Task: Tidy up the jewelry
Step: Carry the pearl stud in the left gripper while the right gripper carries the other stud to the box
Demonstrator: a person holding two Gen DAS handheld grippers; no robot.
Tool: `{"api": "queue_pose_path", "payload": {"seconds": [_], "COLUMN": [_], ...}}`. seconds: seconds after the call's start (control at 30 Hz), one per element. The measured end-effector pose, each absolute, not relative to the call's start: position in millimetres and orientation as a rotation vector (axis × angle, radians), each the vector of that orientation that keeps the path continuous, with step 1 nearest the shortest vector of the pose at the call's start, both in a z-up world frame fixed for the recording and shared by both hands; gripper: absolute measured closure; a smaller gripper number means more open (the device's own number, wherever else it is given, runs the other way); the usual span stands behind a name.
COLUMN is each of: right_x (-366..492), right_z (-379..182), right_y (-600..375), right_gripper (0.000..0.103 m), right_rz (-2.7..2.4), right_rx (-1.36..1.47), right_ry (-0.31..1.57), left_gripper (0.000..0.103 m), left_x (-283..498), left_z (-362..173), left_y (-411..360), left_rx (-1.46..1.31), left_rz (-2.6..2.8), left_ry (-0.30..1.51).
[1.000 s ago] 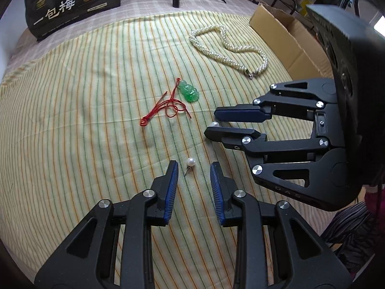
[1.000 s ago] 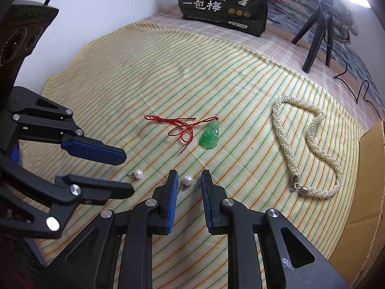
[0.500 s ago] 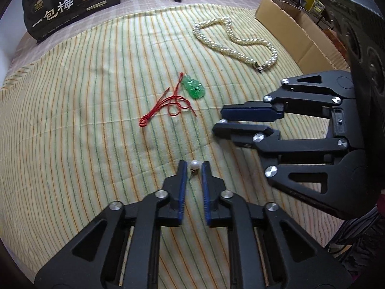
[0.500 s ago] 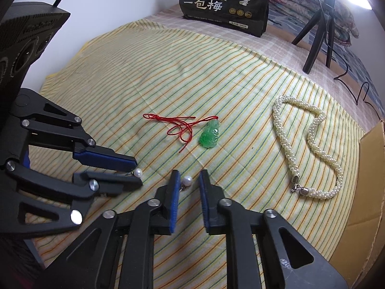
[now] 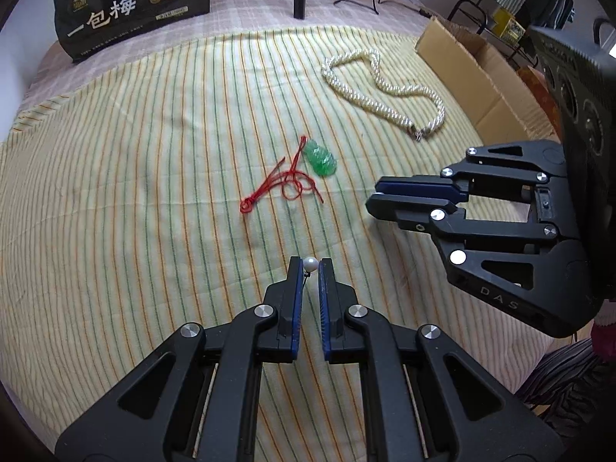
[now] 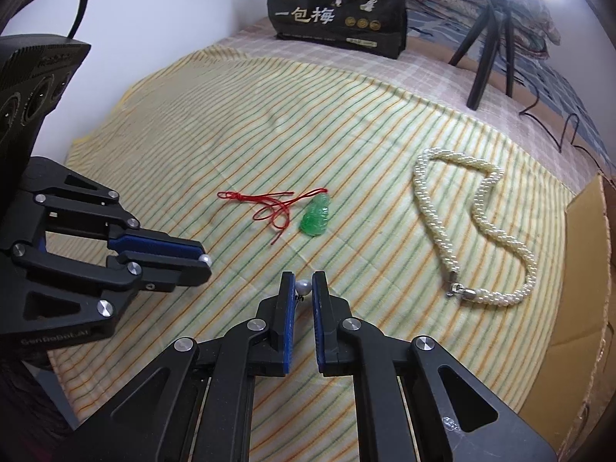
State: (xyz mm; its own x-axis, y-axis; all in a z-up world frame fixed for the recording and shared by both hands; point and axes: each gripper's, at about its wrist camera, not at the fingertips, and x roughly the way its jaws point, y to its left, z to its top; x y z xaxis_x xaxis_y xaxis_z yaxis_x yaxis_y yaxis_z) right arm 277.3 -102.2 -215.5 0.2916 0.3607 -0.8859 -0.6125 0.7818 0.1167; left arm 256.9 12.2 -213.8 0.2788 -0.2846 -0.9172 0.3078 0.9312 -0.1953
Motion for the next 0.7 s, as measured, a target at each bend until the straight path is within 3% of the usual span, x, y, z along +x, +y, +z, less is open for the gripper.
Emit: {"api": "queue_pose_path", "payload": {"seconds": [0.7], "right_x": [284], "right_z": [-137], "right_y": [-175], "right_gripper": [0.096], "right_rz": [0.511], "right_rx": [-0.141], "right_ry": [0.952], "left_gripper": [0.097], "left_x": [263], "left_z": [-133], "left_y": [-26], "left_rx": [-0.072], "left_rz": [-0.49], "left_ry": [1.043]}}
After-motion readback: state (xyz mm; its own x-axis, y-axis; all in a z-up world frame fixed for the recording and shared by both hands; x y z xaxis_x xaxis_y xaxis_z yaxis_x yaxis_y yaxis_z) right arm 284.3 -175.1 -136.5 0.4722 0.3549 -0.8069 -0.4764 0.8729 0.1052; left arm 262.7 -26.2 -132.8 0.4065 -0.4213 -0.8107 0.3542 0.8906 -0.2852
